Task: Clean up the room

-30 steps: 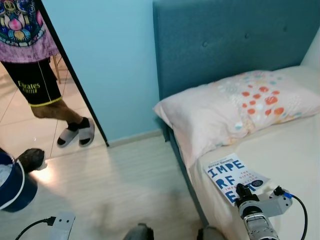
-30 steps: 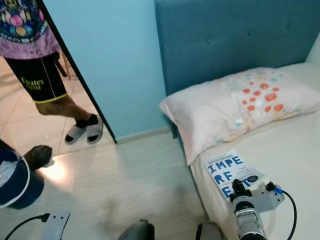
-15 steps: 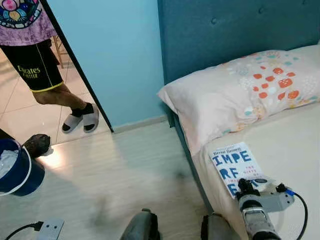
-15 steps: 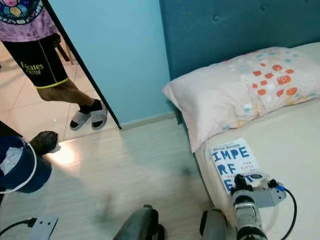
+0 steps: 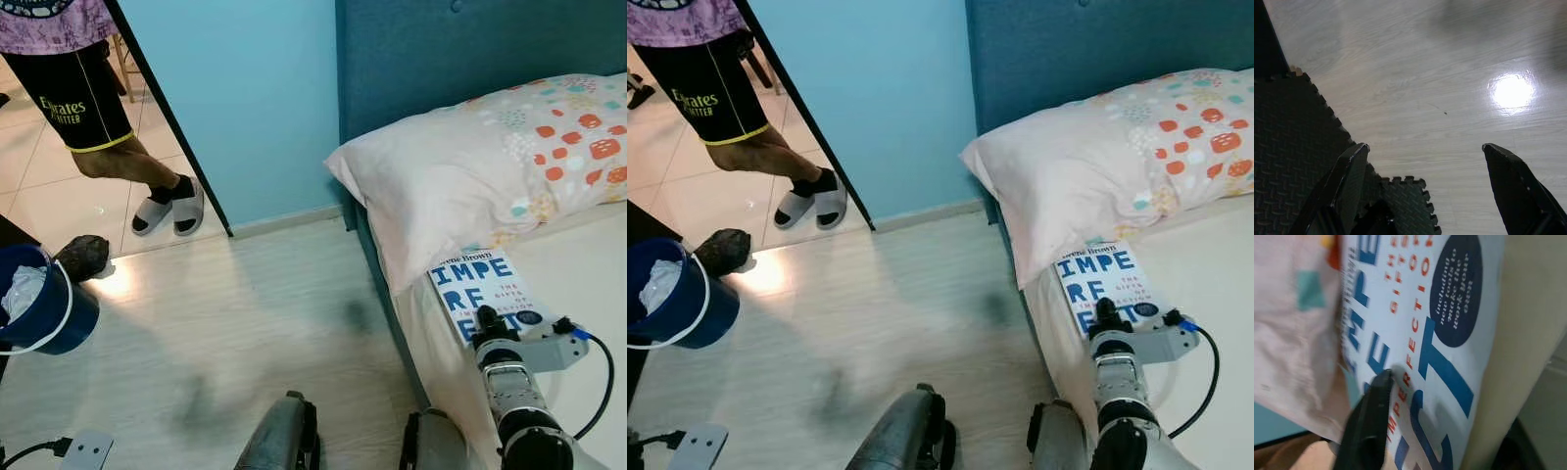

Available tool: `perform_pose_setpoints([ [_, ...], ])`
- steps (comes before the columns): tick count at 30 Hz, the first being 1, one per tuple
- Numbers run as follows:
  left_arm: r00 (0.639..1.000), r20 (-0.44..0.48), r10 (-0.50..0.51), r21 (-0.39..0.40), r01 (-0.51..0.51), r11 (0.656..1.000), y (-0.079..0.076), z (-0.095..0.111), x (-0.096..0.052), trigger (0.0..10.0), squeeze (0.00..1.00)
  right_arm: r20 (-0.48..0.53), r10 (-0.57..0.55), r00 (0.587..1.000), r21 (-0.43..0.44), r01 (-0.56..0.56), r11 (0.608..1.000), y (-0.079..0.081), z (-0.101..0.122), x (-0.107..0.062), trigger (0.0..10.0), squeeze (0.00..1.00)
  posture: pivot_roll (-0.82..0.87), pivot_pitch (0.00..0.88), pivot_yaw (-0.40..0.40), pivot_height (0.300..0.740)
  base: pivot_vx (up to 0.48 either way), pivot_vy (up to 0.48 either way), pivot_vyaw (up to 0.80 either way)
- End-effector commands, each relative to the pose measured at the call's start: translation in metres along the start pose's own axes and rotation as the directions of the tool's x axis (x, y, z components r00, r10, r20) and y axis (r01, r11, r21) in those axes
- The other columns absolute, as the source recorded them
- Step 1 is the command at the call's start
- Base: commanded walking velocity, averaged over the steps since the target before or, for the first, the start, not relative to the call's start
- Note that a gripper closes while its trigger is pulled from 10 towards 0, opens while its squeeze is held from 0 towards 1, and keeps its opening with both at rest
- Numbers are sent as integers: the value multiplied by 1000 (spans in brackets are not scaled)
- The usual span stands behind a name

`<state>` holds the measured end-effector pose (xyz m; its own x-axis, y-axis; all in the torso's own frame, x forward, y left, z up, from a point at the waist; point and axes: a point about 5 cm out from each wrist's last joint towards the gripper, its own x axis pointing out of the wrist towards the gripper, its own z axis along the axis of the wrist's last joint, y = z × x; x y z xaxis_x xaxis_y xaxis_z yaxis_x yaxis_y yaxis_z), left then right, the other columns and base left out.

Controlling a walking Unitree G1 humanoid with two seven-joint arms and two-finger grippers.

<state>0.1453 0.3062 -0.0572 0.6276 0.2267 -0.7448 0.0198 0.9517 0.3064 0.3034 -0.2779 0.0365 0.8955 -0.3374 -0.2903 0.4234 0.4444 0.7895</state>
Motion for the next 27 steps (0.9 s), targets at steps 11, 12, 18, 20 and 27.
perform_pose_setpoints([
  [11, 994, -94, -61, -41, 58, 998, -34, -6, 6, 10000, 0, 54, -175, 983, -178, 182, 967, -52, 28, -19, 10000, 1000, 179, 222, 90, 635, 0, 0, 0],
  [12, 993, -97, -70, -47, 66, 997, -37, -5, 7, 10000, 0, 73, -180, 981, -186, 191, 964, -54, 35, -19, 10000, 1000, 171, 215, 88, 635, 0, 0, 0],
  [18, 989, -105, -104, -77, 96, 992, -53, 5, 12, 10000, 0, 74, -137, 988, -277, 153, 949, -44, 39, -16, 10000, 1000, 114, 130, 66, 635, 0, 0, 0],
  [20, 989, -101, -112, -87, 103, 991, -57, 8, 13, 10000, 0, 56, -108, 993, -326, 120, 938, -38, 33, -14, 10000, 835, 105, 105, 58, 635, 0, 0, 0],
  [27, 994, -80, -76, -123, 66, 990, -63, 24, 18, 10000, 0, -198, 340, 919, -320, -389, 864, 24, -35, -17, 10000, 0, 68, 36, 45, 650, 0, 0, 0],
])
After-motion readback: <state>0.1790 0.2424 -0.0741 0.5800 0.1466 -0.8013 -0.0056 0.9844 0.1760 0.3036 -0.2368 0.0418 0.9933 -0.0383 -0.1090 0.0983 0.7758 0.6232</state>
